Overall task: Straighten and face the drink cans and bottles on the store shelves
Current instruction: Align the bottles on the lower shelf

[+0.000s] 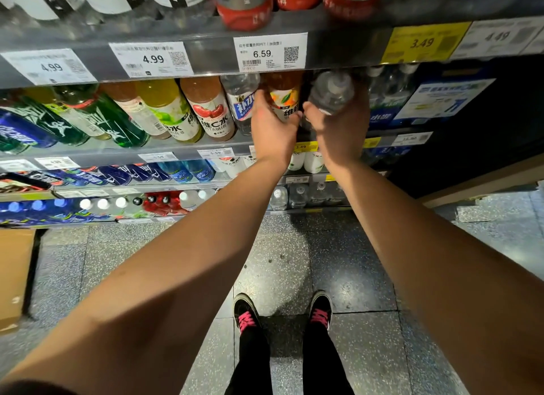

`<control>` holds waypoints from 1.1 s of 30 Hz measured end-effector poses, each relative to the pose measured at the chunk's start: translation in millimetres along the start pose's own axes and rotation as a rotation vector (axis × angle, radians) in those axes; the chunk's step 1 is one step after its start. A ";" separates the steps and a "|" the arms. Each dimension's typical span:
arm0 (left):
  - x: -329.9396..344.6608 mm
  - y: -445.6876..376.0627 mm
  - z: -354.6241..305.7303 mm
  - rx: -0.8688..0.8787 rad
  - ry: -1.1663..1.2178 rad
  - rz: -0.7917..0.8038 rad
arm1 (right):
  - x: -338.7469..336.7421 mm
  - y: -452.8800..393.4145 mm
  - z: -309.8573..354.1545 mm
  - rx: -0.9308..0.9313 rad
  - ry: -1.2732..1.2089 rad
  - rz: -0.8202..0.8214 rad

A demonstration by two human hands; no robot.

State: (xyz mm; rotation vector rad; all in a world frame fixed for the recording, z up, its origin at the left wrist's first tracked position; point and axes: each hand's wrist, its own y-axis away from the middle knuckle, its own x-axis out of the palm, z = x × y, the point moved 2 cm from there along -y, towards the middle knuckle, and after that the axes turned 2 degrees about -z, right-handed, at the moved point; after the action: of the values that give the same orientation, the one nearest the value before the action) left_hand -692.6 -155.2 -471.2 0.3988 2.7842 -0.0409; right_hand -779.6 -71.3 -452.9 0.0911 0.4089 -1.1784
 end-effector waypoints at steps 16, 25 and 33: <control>44.2 -18.1 5.4 -0.115 -0.231 -0.239 | -100.4 33.4 -50.3 0.158 -0.322 -0.146; 28.3 16.9 14.8 -0.031 0.052 -0.304 | -107.8 30.6 -48.9 0.106 -0.264 -0.063; -17.6 38.0 26.0 -0.103 0.212 -0.350 | -64.2 16.7 -18.5 -0.131 -0.065 -0.063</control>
State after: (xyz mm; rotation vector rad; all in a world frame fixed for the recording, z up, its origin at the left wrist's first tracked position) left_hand -657.8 -125.3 -489.4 -0.1199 3.0148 0.0674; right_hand -789.7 -3.3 -449.5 -0.0742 0.4328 -1.2102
